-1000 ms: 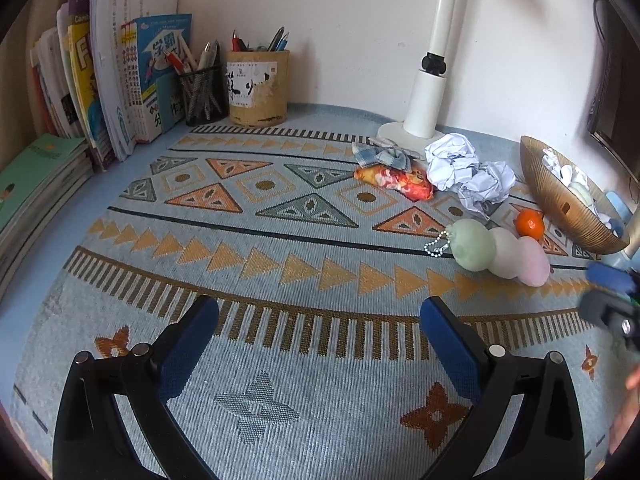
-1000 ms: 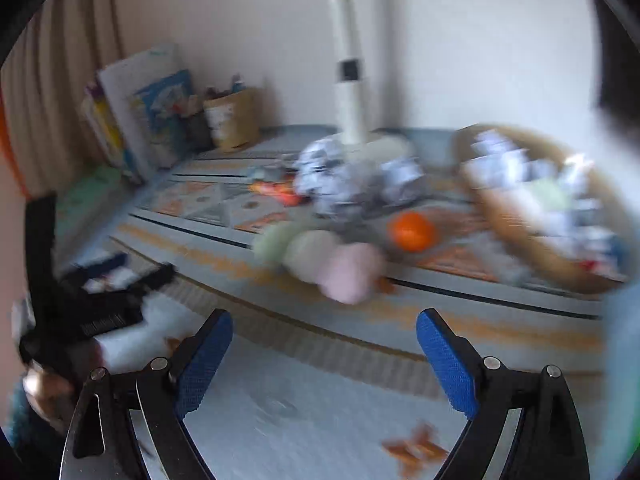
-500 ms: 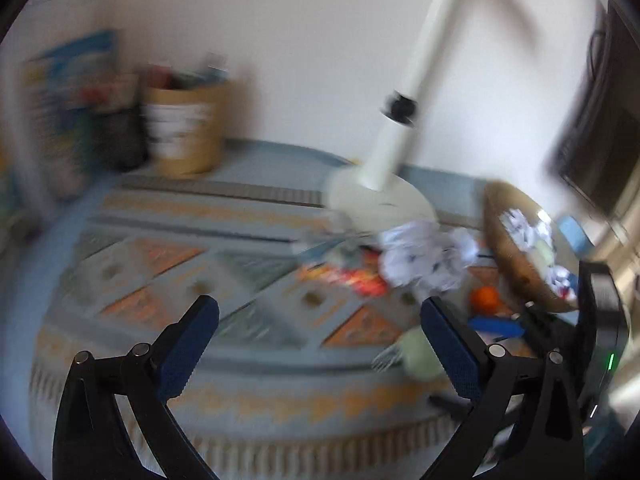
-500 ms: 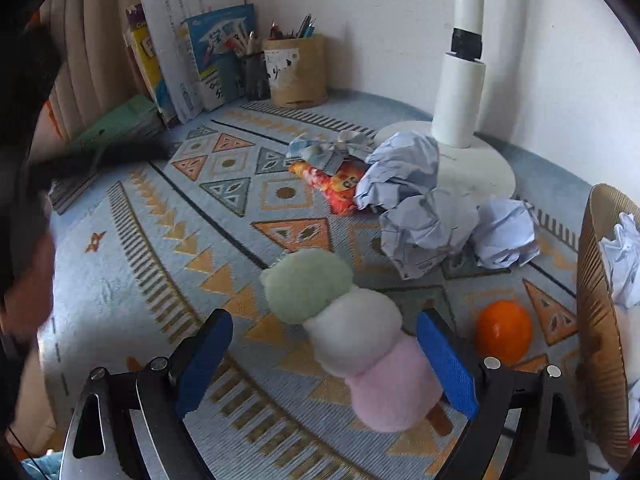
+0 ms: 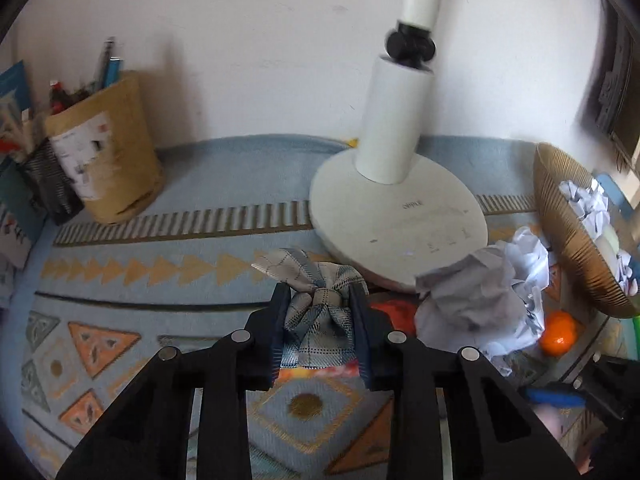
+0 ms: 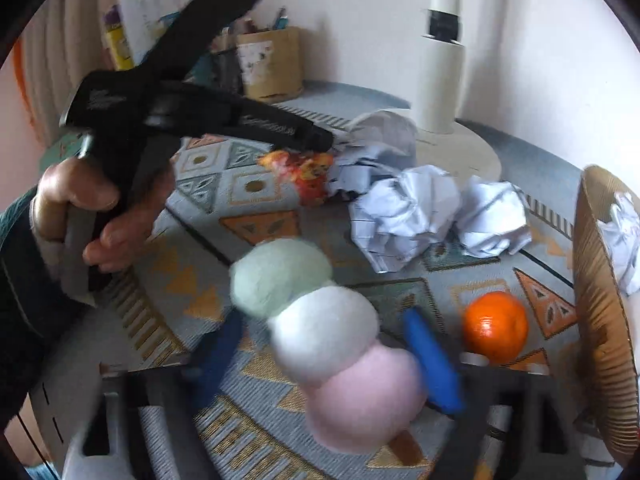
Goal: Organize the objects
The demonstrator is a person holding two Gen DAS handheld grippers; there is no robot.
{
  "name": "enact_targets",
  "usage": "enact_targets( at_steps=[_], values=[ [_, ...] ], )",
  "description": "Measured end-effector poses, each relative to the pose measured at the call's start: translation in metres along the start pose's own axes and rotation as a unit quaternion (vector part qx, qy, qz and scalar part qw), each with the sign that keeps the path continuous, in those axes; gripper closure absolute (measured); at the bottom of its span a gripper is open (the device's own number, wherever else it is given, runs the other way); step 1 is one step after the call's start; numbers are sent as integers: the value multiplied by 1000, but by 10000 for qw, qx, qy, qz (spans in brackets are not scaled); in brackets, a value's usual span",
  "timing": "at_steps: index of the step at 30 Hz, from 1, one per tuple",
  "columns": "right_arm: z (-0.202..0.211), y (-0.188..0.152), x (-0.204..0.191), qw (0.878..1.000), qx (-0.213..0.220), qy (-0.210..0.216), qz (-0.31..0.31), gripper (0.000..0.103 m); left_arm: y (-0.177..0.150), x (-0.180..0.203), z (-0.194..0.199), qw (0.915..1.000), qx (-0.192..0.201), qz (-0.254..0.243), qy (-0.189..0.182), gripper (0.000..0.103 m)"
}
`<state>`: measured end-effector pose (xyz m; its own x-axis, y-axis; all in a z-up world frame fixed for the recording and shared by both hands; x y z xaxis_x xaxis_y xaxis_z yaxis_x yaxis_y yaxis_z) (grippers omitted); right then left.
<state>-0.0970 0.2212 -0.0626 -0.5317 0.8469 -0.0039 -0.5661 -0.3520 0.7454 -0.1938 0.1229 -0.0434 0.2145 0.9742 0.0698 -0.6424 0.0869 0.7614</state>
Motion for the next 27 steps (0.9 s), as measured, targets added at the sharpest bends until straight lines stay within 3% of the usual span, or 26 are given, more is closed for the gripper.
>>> enact_targets(
  at_steps=[5,8,10,13,15,17,19,22,27],
  values=[
    [19,6,-6,9982,413,-354,246,53,-11,-26,60,9970,375,670,36,77],
    [28,-6,2,9985,5,-301,-451,53,-35,-22,99,9959,443,786,42,77],
    [42,-23,11,9934,-279,-585,-948,52,-61,-10,118,9961,363,801,-29,77],
    [68,-45,23,9848,-192,-947,-1445,50,-83,6,126,9969,390,688,19,77],
    [77,-55,28,9816,-26,-1217,-1469,39,-90,13,126,9969,446,655,15,77],
    [79,-63,23,9828,-42,-1118,-1471,34,-94,17,129,9953,505,810,-181,77],
    [87,-58,17,9851,170,-1057,-1347,34,-100,14,127,9955,525,787,41,77],
    [88,-49,10,9857,319,-1109,-1231,20,-98,12,126,9951,572,802,35,76],
    [89,-55,5,9861,229,-1289,-1027,20,-104,17,123,9967,488,620,177,76]
  ],
)
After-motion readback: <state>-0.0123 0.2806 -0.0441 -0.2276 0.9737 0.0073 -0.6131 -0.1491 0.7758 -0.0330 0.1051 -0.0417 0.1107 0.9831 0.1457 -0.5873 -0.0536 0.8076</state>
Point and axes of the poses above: each gripper's, at about its wrist camera, not at the fingertips, and z roughly against the way its jaws point, x to its right, y to its top, the point moved 8 cm from there along -z, roughly the way its jaws point, and after that the axes turned 9 degrees about x, right-handed, at the moved point
